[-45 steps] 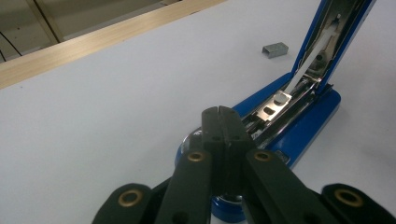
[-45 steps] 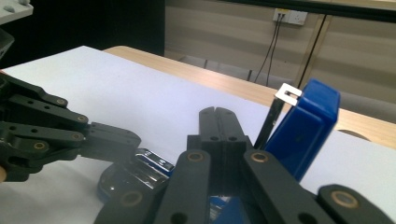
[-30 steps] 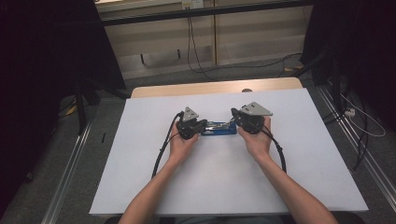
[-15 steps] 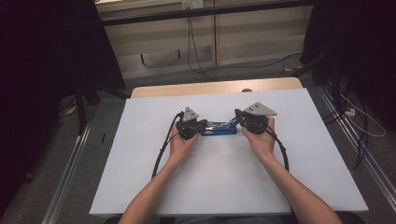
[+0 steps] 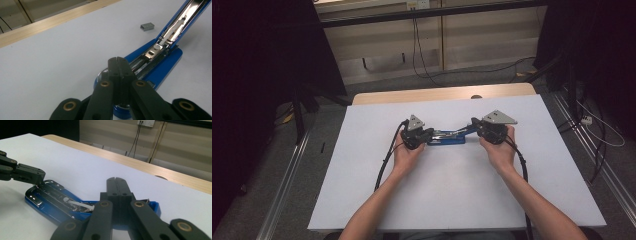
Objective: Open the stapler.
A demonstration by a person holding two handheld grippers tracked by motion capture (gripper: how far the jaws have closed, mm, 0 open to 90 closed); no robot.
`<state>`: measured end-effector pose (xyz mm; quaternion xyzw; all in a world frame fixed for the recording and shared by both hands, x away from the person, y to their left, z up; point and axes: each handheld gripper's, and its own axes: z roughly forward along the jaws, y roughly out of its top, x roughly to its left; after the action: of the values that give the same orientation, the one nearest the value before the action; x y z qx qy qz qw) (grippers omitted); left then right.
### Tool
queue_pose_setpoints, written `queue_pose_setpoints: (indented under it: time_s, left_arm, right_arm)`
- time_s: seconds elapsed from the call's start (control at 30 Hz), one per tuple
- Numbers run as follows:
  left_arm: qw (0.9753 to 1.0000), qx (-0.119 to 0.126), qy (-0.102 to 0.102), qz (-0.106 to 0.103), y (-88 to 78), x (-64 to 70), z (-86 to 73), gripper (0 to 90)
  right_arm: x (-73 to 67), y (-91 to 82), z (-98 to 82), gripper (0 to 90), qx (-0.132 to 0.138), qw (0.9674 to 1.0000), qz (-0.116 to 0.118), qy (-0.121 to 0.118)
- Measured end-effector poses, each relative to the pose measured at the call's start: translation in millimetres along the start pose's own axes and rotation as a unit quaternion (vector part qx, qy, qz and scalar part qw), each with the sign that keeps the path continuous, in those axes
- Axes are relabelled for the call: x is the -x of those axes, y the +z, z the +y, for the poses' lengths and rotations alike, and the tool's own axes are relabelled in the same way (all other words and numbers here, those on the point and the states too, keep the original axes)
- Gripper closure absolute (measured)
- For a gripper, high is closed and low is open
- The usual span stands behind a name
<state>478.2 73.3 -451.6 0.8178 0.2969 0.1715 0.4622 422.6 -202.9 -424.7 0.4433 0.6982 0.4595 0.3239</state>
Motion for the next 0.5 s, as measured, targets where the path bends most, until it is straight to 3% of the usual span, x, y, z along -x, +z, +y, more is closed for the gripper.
queue_pose_setpoints:
  time_s: [0.5]
  left_arm:
    - [1.0000, -0.001, -0.001, 0.001, -0.1, 0.0, 0.0, 90.0]
  right_arm:
    - [9.8, -4.0, -14.1, 90.0, -0.016, 0.9999, -0.004, 0.002]
